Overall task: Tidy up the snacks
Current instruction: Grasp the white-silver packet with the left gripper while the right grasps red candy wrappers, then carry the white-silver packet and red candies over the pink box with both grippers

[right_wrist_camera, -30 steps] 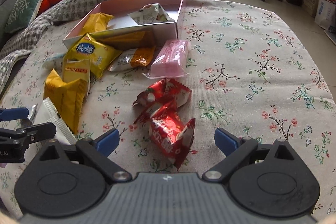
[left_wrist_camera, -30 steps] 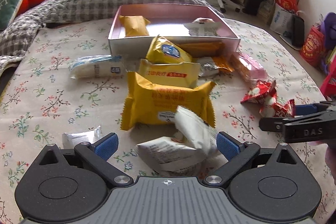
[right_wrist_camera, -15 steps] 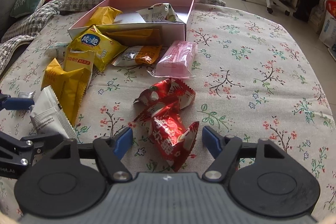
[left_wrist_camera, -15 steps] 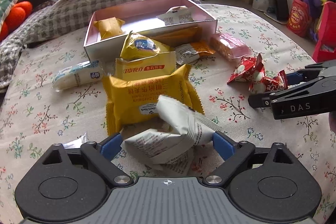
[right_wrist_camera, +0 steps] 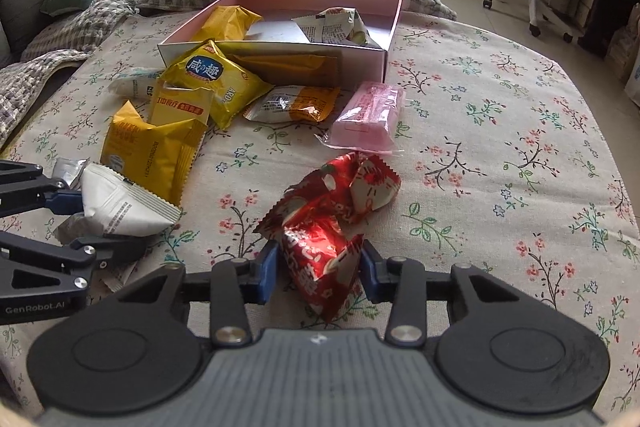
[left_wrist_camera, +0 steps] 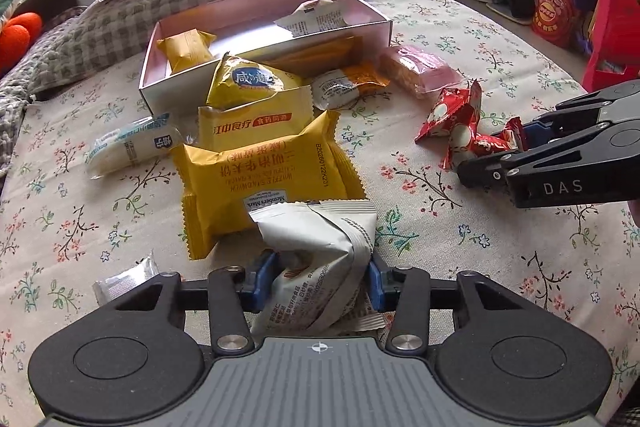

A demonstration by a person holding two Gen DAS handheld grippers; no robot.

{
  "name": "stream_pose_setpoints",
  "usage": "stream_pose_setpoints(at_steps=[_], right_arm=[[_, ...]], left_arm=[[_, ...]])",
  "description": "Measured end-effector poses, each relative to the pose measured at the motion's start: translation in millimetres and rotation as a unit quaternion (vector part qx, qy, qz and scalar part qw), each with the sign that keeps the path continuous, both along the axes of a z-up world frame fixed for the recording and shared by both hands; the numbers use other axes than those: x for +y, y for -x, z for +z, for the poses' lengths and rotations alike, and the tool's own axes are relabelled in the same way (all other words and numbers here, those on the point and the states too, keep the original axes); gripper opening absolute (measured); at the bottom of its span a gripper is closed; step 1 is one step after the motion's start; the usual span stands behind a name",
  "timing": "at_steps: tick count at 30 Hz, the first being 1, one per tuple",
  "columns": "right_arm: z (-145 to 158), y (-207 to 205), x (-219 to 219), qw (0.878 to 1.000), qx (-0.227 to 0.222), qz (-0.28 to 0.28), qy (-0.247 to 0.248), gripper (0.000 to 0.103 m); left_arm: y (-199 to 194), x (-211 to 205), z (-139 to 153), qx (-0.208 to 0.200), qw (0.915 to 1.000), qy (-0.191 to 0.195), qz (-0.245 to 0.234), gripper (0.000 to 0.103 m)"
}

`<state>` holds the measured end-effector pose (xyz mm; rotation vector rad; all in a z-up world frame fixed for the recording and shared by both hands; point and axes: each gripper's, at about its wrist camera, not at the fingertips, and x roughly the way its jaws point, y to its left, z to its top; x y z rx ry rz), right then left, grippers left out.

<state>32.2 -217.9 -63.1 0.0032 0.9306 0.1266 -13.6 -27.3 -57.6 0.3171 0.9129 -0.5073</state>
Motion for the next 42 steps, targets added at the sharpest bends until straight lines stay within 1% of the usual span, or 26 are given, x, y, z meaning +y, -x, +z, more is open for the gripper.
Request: stream_pose_setpoints(at_steps=[2,8,17,21,32,42], right_arm=[[1.5,0.3,0.2,1.0,-0.002,0.001,-0.003,0.034],[4.1,0.5,0.5,1.0,0.0,0.009,-0.012,0.033],[-2.4,-2.4,10.0,1.0,0.008,0.029,0.005,0.035],[-1.9,-3.5,13.7,0.999,0.005,0.031,0.013,0.032],[7.9,-3.0,10.2,1.0,0.002,0.023,-0.013,0.031],[15.0,-3.4,11.3,0.999,-0.007,0.023,-0.022,0.031]], left_arm=[[0.1,0.3,1.1,0.003,1.0,0.003,-0.001,0.042],[3.2,-1.9,6.4,0.01,0.9998,0.014,-0.014,0.041],[2.3,-6.1,5.7,0.023,0.9995,0.014,-0.017,0.041],[4.2,-7.7,10.1,0.019,0.9994,0.022,-0.021,0.041],[3.8,-5.9,13.4,0.018,0.9993,0.028,-0.016,0.041],[4.0,-7.3,15.0,0.018,0.9992,0.032,-0.019,0.041]])
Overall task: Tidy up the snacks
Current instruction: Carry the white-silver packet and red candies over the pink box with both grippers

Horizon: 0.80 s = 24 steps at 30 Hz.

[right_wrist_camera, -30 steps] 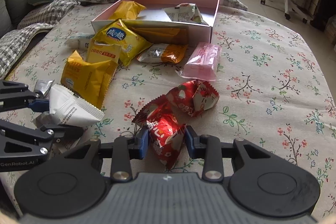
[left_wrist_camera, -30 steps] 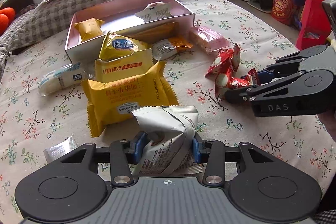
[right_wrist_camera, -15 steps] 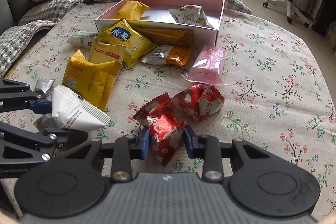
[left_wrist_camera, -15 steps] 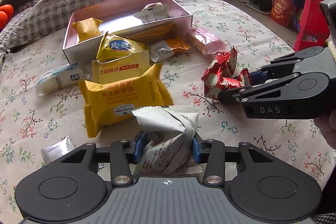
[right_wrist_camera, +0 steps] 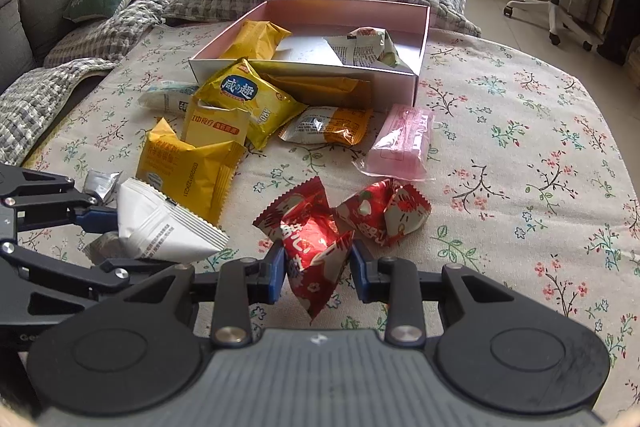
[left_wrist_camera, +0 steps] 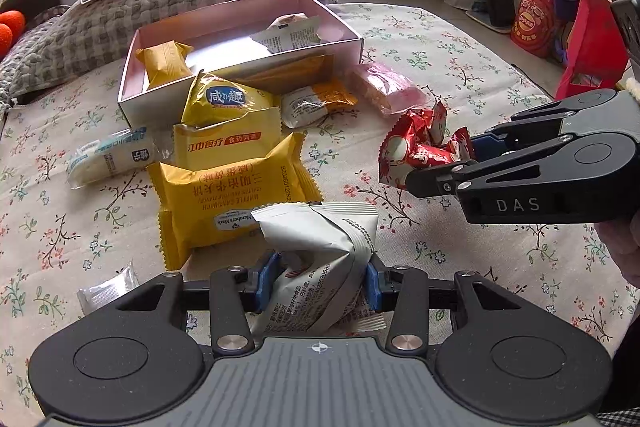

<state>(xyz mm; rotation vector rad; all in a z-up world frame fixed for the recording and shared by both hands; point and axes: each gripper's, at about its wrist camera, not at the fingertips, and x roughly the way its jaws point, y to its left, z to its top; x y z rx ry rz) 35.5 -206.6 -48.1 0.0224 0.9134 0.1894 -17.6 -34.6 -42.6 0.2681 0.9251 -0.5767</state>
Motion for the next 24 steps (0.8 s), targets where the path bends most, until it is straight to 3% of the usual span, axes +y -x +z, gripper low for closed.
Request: stream_pose_setpoints(at_steps=[12,24], right_arm=[[24.1,-6.5,0.8,0.999,-0.028,-0.004,-0.024,0.031],[48.5,-59.7,-17.0,0.995,-0.034,-0.045,-0.077,0.031]], left_arm=[[-10.1,1.5,24.3,-0.017,0.9994,0.027,0.01,0.041],[-70.5,15.8,52.2,-0.016,0.9952,0.043,0.087,0.041]])
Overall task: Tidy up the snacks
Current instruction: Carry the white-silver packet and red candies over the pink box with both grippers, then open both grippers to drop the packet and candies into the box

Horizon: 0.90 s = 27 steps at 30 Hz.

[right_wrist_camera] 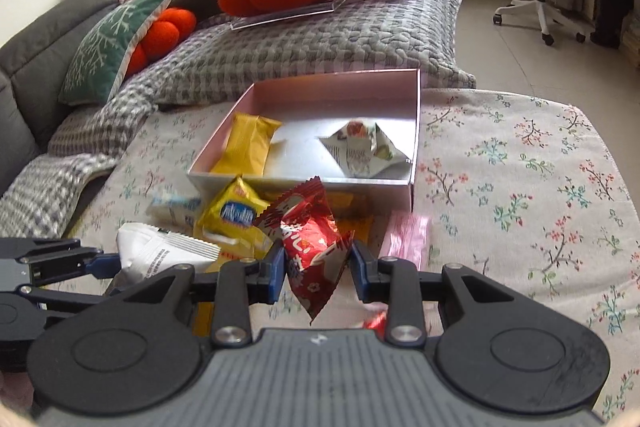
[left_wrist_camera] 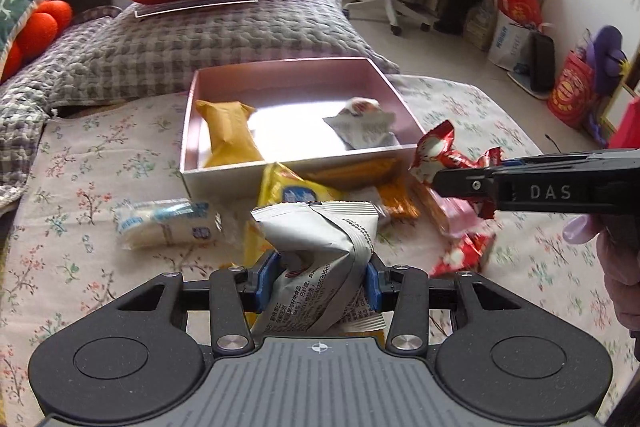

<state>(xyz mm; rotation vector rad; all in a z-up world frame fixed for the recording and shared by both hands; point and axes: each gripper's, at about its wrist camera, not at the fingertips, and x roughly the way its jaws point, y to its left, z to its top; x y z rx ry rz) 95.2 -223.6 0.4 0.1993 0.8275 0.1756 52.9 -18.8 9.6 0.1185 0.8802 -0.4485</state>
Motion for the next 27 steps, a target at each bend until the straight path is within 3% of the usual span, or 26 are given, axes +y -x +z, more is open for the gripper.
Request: stream_pose_setpoints(at_steps=[10,27], right_arm=[[10.4,-60.5,-9.5,0.999,-0.006,-0.026,-0.035,0.031],[-10.0,-135.8,-27.8,0.993,0.029,-0.076,-0.091,0.031]], left_arm=[[-74.4,-5.2,6.4,0.003,0.9991,0.003,0.043,0.041],[-159.4,-23.6,-25.7,0.031,0.9952,0.001,0.093,0.041]])
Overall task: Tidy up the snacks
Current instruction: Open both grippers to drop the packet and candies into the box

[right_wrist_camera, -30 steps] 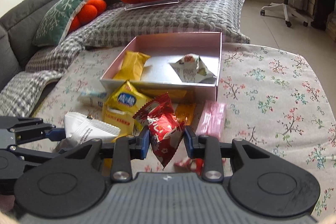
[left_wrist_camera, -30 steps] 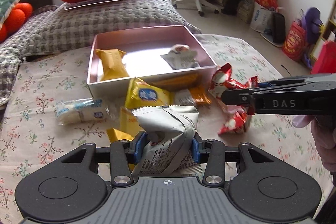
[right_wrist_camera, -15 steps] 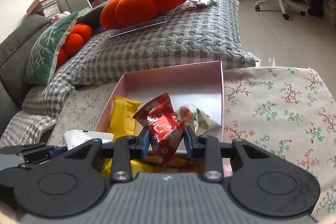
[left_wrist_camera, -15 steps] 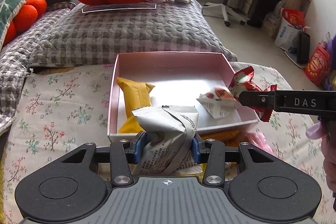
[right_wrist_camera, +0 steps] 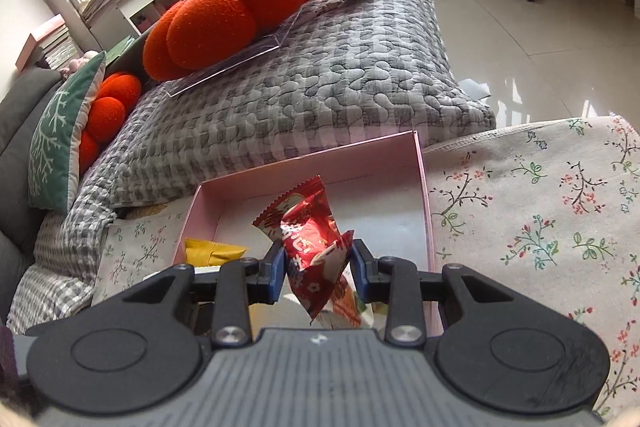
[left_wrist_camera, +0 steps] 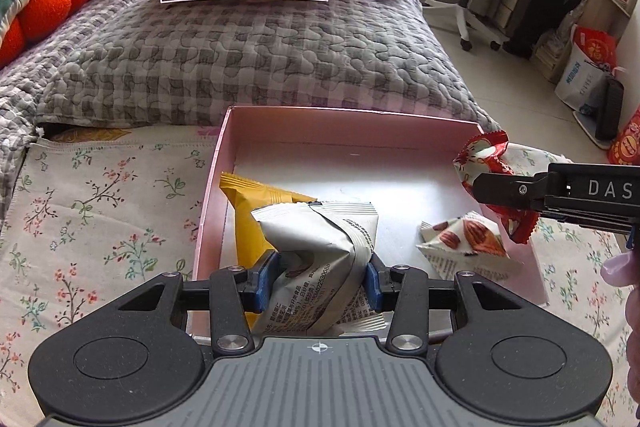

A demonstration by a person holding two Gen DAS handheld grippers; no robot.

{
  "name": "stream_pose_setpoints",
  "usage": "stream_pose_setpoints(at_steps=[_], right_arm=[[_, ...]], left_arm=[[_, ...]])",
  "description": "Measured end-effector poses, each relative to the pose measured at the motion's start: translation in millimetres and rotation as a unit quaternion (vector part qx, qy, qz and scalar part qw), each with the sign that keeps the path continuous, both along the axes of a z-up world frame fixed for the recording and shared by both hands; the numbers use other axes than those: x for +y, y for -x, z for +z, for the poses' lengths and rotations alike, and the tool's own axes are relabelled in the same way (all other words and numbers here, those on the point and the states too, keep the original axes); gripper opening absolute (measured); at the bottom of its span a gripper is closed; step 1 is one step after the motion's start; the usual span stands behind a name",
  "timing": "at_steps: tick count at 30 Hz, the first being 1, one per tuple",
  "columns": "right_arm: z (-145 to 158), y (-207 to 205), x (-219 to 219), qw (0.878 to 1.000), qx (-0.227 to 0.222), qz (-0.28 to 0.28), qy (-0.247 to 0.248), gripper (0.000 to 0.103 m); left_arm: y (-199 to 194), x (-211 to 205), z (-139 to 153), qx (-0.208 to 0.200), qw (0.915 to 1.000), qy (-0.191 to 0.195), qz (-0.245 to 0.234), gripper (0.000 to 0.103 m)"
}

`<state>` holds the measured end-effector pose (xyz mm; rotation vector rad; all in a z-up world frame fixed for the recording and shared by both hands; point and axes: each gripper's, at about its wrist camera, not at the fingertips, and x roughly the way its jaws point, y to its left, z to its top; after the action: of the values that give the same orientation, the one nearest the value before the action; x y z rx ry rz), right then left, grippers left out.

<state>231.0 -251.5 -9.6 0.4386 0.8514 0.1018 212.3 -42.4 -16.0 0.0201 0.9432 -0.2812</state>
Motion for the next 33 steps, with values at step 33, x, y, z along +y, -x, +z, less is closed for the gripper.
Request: stream_pose_setpoints(at_steps=[33], right_arm=[[0.3,-20.0,-13.2,0.998,0.02,-0.052,0.015,0.065]], left_arm=[[-14.0,-22.4,5.4,-0.031,0.9994,0.002,-0.017,0.081]])
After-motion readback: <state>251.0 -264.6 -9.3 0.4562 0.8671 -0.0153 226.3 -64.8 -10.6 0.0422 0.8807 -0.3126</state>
